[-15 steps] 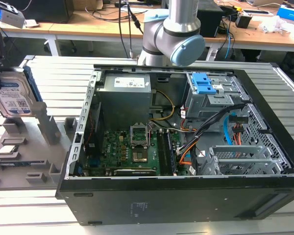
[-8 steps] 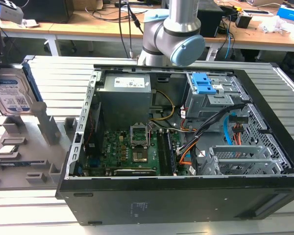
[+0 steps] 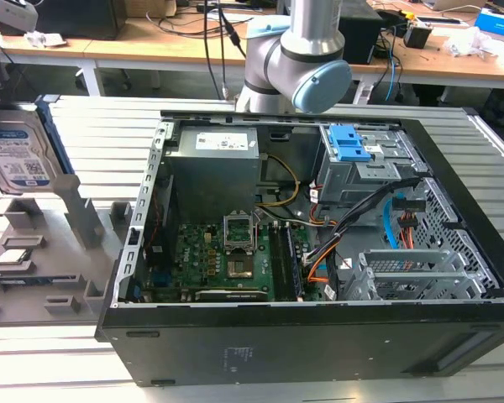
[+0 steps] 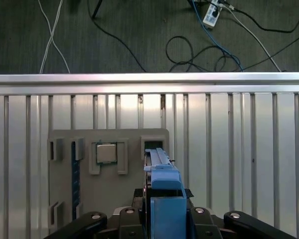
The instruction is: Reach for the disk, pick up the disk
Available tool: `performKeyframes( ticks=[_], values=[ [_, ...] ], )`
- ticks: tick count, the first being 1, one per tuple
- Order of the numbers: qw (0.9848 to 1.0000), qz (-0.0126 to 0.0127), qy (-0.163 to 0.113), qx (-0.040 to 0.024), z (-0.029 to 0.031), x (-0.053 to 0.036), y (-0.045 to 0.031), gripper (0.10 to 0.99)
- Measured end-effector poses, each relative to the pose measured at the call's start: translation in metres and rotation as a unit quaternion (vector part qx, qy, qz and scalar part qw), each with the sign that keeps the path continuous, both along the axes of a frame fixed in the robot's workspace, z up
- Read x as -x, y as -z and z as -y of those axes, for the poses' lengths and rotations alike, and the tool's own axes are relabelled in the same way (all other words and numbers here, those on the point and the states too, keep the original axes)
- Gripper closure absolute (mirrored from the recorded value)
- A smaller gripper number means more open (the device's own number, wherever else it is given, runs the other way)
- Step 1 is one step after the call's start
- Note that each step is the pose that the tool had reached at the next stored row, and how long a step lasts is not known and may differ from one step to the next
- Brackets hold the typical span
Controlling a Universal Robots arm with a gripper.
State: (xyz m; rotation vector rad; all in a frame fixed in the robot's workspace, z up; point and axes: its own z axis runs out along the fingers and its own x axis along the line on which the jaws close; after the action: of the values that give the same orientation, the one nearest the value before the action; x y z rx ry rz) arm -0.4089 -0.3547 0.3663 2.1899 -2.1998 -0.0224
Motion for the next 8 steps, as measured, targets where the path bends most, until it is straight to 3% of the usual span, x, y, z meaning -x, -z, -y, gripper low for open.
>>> performKeyframes(
  ticks=[8],
  values=[
    [1.0000,0.0000,0.000,0.0000,0.0000,-0.0012,-0.0107,0.722]
  ],
)
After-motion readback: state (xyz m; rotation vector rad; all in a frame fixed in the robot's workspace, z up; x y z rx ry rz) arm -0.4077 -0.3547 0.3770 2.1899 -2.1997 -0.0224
